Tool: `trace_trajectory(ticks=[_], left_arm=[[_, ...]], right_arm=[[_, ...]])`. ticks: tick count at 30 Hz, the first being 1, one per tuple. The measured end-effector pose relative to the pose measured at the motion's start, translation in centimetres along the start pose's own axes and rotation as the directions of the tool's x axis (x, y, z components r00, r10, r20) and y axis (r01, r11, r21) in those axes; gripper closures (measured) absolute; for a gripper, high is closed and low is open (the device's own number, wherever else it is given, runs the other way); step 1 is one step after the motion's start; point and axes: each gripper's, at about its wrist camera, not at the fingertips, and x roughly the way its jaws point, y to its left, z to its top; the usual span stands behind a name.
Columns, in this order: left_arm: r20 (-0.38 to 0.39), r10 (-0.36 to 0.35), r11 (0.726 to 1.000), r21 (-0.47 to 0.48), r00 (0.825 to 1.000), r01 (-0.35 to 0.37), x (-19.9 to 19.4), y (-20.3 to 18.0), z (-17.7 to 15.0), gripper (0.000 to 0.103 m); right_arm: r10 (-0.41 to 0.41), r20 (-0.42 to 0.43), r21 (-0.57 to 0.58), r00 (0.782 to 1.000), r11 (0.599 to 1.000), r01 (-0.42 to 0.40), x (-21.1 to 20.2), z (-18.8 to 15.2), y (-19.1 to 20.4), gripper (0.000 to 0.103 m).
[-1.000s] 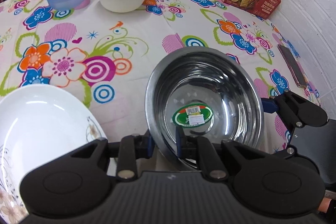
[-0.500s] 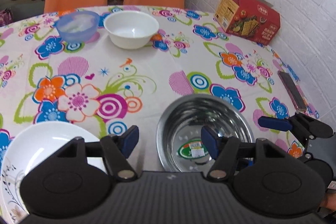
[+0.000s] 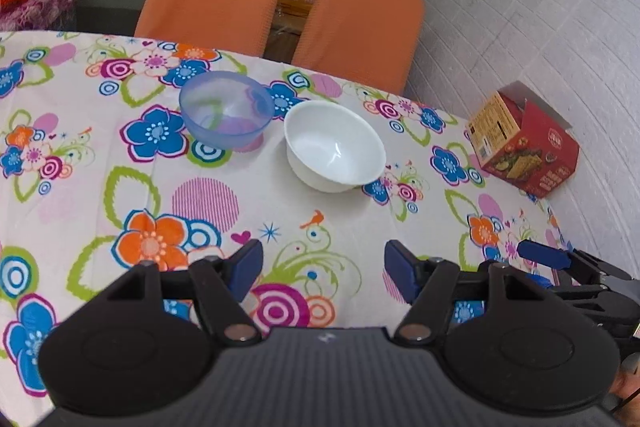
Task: Organize plates and bowls
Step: 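Move the left tool to the white ceramic bowl and grasp its rim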
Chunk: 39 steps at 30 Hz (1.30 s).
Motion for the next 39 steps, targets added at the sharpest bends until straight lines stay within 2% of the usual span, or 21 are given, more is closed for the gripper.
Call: trace_trajectory(ticks=[3, 6, 10, 12, 20, 24, 26, 28, 30, 32, 35, 39], left_arm=[[-0.015, -0.011, 0.993, -0.12, 1.0, 0.009, 3.0, 0.7, 2.1, 0.036], [-0.046, -0.006, 0.972, -0.234, 0.999, -0.006, 6.3, 1.4, 3.7, 0.036], [-0.078, 0.009, 0.935, -0.352, 0.997, -0.036, 10.0, 2.5, 4.9, 0.036], [-0.096, 0.017, 0.924, -0.379, 0.995, -0.053, 11.2, 2.8, 5.2, 0.036], [-0.101, 0.047, 0.929, -0.36, 0.994, -0.081, 13.4, 2.3, 6.0, 0.036], [-0.118, 0.022, 0.924, -0.378, 0.993, -0.065, 13.5, 3.1, 5.7, 0.036], [-0.111, 0.009, 0.923, -0.383, 0.994, -0.051, 13.3, 3.4, 5.7, 0.036], [-0.115, -0.012, 0.923, -0.385, 0.993, -0.033, 13.3, 3.5, 5.8, 0.036], [-0.104, -0.004, 0.928, -0.372, 0.995, -0.035, 13.2, 3.2, 6.0, 0.036], [-0.096, 0.006, 0.93, -0.364, 0.995, -0.041, 13.3, 2.8, 6.1, 0.036], [-0.104, -0.008, 0.927, -0.375, 0.995, -0.032, 13.8, 2.4, 6.1, 0.036], [-0.114, 0.0, 0.93, -0.366, 0.994, -0.042, 14.3, 2.0, 5.9, 0.036]], right_arm=[[-0.007, -0.013, -0.038, 1.0, 0.999, 0.007, 3.1, 2.7, 0.3, 0.017], [-0.026, -0.043, -0.083, 0.999, 0.996, 0.022, 6.7, 4.8, 0.5, 0.017], [-0.06, -0.092, -0.153, 0.994, 0.987, 0.046, 11.4, 6.1, 0.7, 0.017], [-0.055, -0.106, -0.174, 0.993, 0.984, 0.036, 13.0, 6.2, 0.7, 0.017], [-0.006, -0.111, -0.164, 0.994, 0.986, -0.012, 15.0, 6.8, 0.7, 0.017], [-0.014, -0.092, -0.181, 0.996, 0.984, -0.003, 15.1, 6.5, 0.5, 0.017], [0.021, -0.043, -0.147, 0.999, 0.989, -0.027, 13.8, 6.3, -0.3, 0.017], [0.085, -0.003, -0.121, 0.996, 0.989, -0.085, 12.0, 5.7, -1.0, 0.017], [0.129, 0.025, -0.119, 0.991, 0.985, -0.126, 10.3, 4.9, -1.2, 0.017], [0.161, 0.035, -0.145, 0.986, 0.977, -0.155, 9.2, 4.0, -0.9, 0.017], [0.178, 0.006, -0.228, 0.984, 0.958, -0.172, 9.5, 2.8, 0.4, 0.017], [0.118, -0.02, -0.358, 0.993, 0.926, -0.117, 12.0, 2.6, 1.9, 0.017]])
